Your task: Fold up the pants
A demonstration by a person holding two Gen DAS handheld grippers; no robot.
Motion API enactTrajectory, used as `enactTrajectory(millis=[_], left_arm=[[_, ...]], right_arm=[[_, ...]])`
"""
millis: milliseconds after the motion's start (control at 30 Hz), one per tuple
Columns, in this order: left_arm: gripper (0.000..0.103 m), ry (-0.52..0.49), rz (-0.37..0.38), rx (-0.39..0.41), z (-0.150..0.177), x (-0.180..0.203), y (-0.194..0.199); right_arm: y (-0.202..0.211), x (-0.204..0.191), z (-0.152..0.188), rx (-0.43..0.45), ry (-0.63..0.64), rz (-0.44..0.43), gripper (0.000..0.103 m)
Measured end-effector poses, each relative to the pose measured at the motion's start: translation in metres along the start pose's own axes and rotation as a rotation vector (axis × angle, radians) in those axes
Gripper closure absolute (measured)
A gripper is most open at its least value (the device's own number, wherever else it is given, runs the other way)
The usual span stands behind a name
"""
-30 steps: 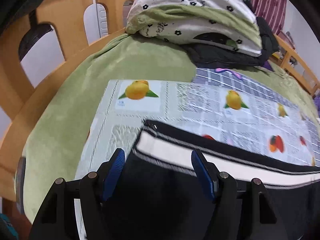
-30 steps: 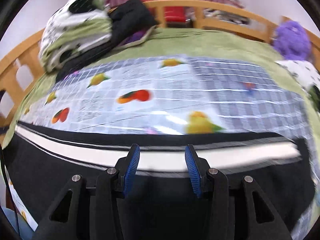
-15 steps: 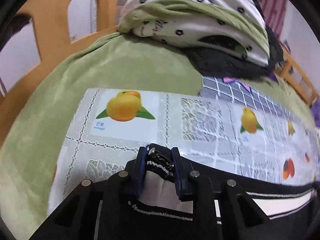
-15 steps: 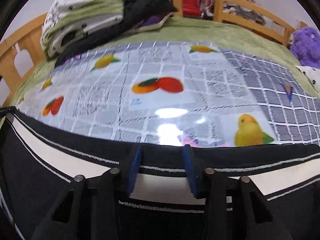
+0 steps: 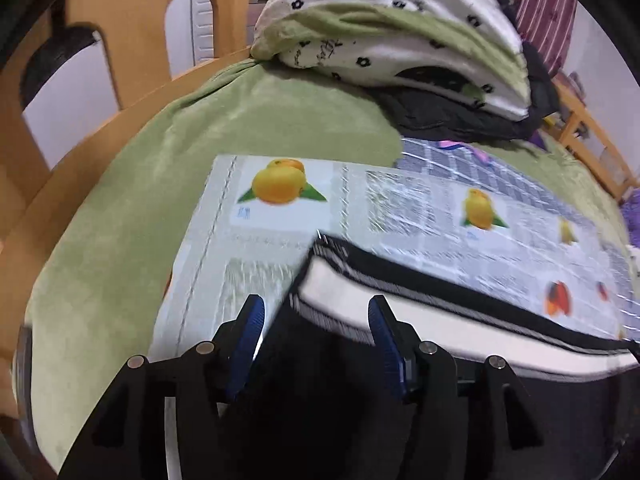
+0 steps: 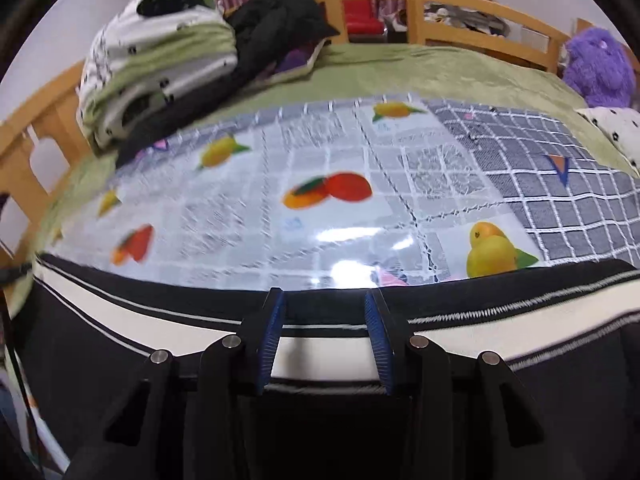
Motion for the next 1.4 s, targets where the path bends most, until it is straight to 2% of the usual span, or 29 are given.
enactTrajectory(millis=[67, 167, 300, 333, 367, 400, 433, 500, 600, 700, 767, 867, 933, 1067, 1133, 1233, 1300, 1400], left_arm=[[0.051, -0.008, 0.038, -0.003, 0.016, -0.004, 0.019], [0.051, -0.012, 0.081, 0.006, 0.040, -0.011, 0.046], [0.052, 0.036, 0.124, -0.018, 0.077, -0.023, 0.065], [0.054, 0.041, 0.128, -0.028, 0.086, -0.026, 0.068], [0.061, 0.052, 0.135, -0.045, 0.096, -0.029, 0.070], [0.066, 0.058, 0.143, -0.055, 0.101, -0.030, 0.072], [0.067, 0.062, 0.158, -0.071, 0.108, -0.032, 0.073], [0.067, 0.061, 0.145, -0.073, 0.119, -0.035, 0.078], [0.067, 0.079, 0.087, -0.044, 0.130, -0.045, 0.084], [0.067, 0.143, 0.099, -0.053, 0.141, -0.059, 0.084], [0.067, 0.178, 0.099, -0.046, 0.147, -0.070, 0.083], [0.067, 0.192, 0.086, -0.028, 0.151, -0.079, 0.077], [0.067, 0.200, 0.112, -0.014, 0.148, -0.078, 0.072], [0.062, 0.207, 0.161, -0.013, 0.134, -0.071, 0.050], [0.062, 0.233, 0.152, -0.023, 0.127, -0.072, 0.035], [0.062, 0.331, 0.169, -0.038, 0.117, -0.084, 0.009], [0.062, 0.383, 0.195, -0.006, 0.111, -0.094, -0.001], [0.062, 0.402, 0.200, 0.027, 0.107, -0.099, -0.012]], right_arm=[[0.015, -0.015, -0.002, 0.016, -0.012, 0.011, 0.057], [0.038, -0.040, -0.001, 0.055, -0.010, 0.052, 0.057], [0.070, -0.071, 0.006, 0.079, 0.020, 0.031, 0.057], [0.079, -0.077, 0.007, 0.098, 0.024, 0.044, 0.057], [0.090, -0.085, 0.009, 0.117, 0.022, 0.060, 0.057], [0.096, -0.090, 0.011, 0.114, 0.022, 0.052, 0.057], [0.102, -0.096, 0.012, 0.100, 0.022, 0.034, 0.057], [0.113, -0.108, 0.017, 0.073, 0.017, 0.004, 0.056], [0.127, -0.123, 0.028, 0.089, 0.016, 0.017, 0.046], [0.138, -0.135, 0.047, 0.102, 0.026, -0.006, 0.044], [0.141, -0.138, 0.062, 0.112, 0.036, -0.009, 0.039], [0.134, -0.136, 0.085, 0.068, 0.029, -0.031, 0.039], [0.128, -0.133, 0.095, 0.019, 0.032, -0.036, 0.040], [0.133, -0.129, 0.097, 0.057, 0.089, 0.011, 0.040], [0.132, -0.120, 0.100, 0.055, 0.098, 0.031, 0.040], [0.128, -0.101, 0.104, 0.023, 0.098, 0.080, 0.040], [0.127, -0.088, 0.106, 0.006, 0.091, 0.111, 0.040], [0.126, -0.072, 0.112, -0.012, 0.081, 0.131, 0.040]])
Point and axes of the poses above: each gripper's, at about its wrist camera, not at the fingertips, and y roughly against the way its jaws point, x to its right, z to its underside, the point moved 3 cm from there along -y, roughly the way its jaws point, and after that the axes turned 9 degrees about -z, right-handed, at the moved point
